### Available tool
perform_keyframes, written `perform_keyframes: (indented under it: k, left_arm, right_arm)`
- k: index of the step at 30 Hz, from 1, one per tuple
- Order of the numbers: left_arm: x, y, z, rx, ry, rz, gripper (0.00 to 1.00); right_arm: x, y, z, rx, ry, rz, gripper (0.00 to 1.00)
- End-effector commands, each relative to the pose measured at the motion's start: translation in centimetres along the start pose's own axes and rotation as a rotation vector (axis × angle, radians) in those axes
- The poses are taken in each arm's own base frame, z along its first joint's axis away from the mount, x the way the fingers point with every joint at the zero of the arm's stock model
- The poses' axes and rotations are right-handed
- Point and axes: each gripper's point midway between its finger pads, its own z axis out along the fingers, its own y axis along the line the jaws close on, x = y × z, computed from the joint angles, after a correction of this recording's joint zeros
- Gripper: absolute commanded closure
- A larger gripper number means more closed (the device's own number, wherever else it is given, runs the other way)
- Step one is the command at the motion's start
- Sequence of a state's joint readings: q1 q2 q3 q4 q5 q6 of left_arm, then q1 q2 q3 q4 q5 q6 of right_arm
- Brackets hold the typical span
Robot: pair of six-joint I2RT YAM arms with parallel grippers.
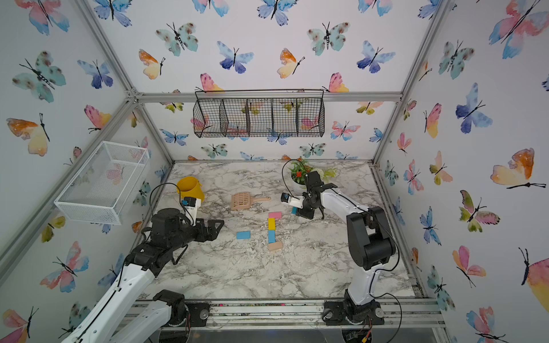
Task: Assemble the letter c with building blocks
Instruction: Assemble the building block at the center of the board.
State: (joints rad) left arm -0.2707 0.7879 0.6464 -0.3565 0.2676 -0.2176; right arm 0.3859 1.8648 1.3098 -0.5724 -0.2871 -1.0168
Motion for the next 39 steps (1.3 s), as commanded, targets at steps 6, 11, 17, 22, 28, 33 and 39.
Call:
perform_keyframes:
  k: [6, 11, 17, 22, 28, 33, 39]
  left_arm:
    - [0.0, -0.7, -0.1, 0.035, -0.007, 0.013, 0.02]
    - [0.0, -0.8, -0.1, 0.041, -0.008, 0.015, 0.02]
    - [-0.1, -0.9, -0.2, 0.046, -0.012, 0.018, 0.02]
    - [-0.3, -0.9, -0.4, 0.043, -0.02, 0.019, 0.02]
    - [-0.3, -0.9, -0.4, 0.043, -0.023, 0.021, 0.02]
    - [-0.3, -0.9, -0.4, 0.044, -0.022, 0.021, 0.02]
    - [-0.2, -0.8, -0.3, 0.042, -0.018, 0.019, 0.02]
  right_arm:
    - [-1.4, 0.5, 0.8, -0.061, -0.061, -0.102, 0.88]
    - [-1.2, 0.2, 1.3, -0.061, -0.045, -0.109, 0.83]
    - [-1.7, 0.7, 2.3, -0.046, -0.008, -0.161, 0.84]
    - [-2.0, 0.2, 2.9, -0.05, 0.002, -0.143, 0.82]
    - [-1.8, 0.3, 3.7, -0.065, 0.029, -0.139, 0.8]
    - [-1.6, 0.1, 4.5, -0.06, 0.052, -0.122, 0.77]
    - [-2.2, -0.1, 5.3, -0.054, 0.046, -0.093, 0.65]
